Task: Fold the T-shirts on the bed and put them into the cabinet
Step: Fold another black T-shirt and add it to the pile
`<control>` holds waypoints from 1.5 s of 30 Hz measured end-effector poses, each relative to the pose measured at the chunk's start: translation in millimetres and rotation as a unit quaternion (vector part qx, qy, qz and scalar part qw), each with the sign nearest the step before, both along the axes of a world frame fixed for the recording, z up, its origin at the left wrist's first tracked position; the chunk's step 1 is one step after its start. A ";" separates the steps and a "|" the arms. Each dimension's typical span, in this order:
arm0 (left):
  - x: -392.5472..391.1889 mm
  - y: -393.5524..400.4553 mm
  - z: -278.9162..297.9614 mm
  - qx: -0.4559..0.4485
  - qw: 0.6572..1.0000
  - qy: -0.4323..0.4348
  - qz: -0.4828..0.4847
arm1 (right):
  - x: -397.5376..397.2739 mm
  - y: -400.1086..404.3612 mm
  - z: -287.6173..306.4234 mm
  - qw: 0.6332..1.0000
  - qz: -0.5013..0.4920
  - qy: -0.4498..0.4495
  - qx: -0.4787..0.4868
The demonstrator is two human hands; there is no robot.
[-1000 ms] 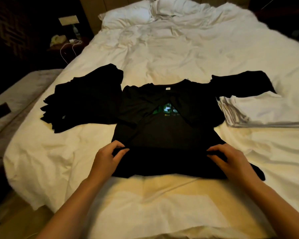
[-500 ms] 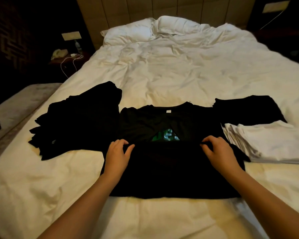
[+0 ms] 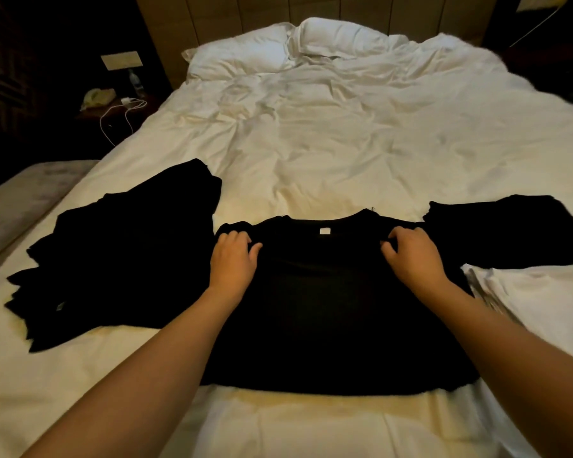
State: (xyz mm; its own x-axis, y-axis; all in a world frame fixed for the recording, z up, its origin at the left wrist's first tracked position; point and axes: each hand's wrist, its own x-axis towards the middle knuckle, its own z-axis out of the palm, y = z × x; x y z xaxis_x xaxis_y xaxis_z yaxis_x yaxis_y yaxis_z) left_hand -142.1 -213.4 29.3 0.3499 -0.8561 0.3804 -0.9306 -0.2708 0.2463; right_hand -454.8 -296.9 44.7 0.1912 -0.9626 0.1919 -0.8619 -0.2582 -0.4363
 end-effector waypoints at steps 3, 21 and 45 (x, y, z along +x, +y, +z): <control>11.8 -28.0 -1.7 0.004 1.000 0.000 0.000 | 10.4 -24.3 0.8 1.000 0.009 0.016 -0.010; 16.3 -83.0 -20.6 0.080 0.997 0.009 -0.002 | 23.8 -70.0 -49.2 0.998 0.013 0.028 -0.050; -45.7 171.0 -61.5 0.040 0.990 -0.036 -0.127 | -0.2 167.3 -82.3 0.979 0.116 0.087 -0.141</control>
State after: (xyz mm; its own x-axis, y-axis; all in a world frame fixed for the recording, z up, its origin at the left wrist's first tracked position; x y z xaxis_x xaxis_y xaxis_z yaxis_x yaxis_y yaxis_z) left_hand -187.9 -42.4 -32.2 0.0934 -0.9417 0.3232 -0.9855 -0.0413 0.1644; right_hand -454.9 -129.6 -37.7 0.4526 -0.8028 0.3880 -0.8206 -0.5453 -0.1711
